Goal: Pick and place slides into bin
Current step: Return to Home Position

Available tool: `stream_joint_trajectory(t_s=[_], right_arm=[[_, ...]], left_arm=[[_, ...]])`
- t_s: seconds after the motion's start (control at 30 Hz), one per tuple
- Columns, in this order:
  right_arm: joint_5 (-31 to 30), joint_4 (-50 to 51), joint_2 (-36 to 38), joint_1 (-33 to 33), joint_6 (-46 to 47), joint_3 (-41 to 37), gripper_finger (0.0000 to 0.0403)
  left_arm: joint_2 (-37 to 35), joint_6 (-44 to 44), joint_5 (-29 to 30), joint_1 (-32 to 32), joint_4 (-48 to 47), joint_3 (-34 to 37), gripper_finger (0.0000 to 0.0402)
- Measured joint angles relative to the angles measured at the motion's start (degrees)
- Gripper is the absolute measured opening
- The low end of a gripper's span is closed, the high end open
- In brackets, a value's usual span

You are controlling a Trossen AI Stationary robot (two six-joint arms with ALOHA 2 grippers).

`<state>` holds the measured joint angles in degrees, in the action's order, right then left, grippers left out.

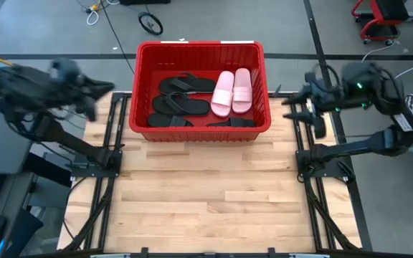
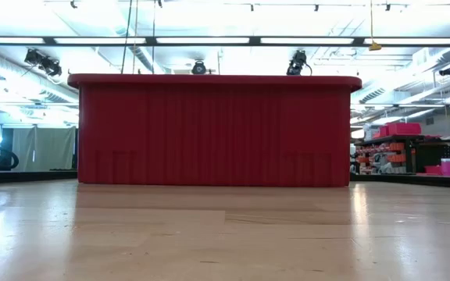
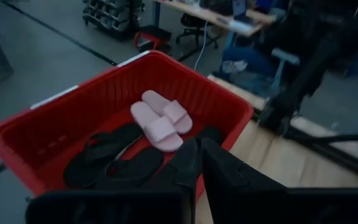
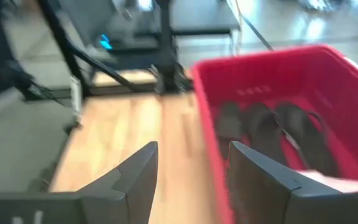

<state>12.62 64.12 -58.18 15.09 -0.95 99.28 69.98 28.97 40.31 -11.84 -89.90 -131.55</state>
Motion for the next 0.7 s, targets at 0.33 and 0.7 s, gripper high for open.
stream_joint_trajectory(t_s=[0.33,0.7], right_arm=[[3.0,-43.4,33.2,-5.1,14.3,-49.7,0.0205],[5.5,-59.9,56.5,-5.7,21.7,-76.0,0.0206]], left_arm=[[-21.6,9.6,3.0,0.0,16.2,42.8,0.0021],[-41.1,5.3,3.1,0.0,44.8,76.8,0.0027]])
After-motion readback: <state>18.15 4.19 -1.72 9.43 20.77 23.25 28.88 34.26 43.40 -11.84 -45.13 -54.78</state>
